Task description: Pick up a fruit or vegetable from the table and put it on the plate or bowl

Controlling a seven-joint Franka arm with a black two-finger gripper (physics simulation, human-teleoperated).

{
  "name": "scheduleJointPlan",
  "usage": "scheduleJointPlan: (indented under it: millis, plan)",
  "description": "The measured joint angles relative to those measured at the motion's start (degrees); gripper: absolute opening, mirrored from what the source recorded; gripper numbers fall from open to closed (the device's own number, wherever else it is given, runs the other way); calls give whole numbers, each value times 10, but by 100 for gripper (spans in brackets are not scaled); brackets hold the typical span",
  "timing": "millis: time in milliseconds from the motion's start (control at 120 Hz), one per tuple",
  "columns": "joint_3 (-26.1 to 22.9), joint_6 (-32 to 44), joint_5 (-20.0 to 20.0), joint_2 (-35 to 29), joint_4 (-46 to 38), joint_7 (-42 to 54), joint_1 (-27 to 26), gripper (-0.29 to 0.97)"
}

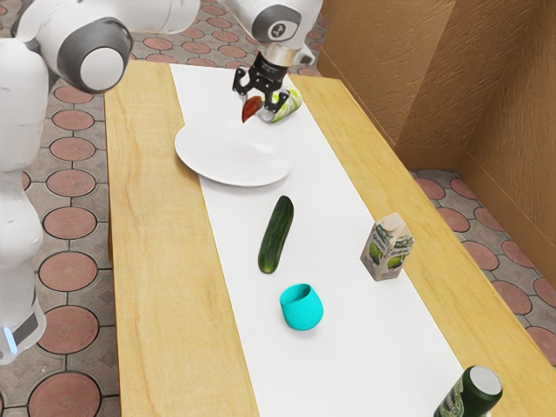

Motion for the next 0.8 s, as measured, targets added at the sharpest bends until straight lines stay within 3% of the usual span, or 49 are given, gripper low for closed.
scheduleJointPlan:
  millis: [283, 417, 550, 642, 800]
  plan:
    - [1, 34, -6, 17, -8, 145, 16, 15]
    - [0, 40, -10, 19, -8, 194, 16, 45]
    - [-1, 43, -11, 13, -7, 233, -2, 59]
    - [3, 29, -1, -28, -6, 255, -105, 64]
    - [-7, -52, 21, -103, 37, 260, -418, 67]
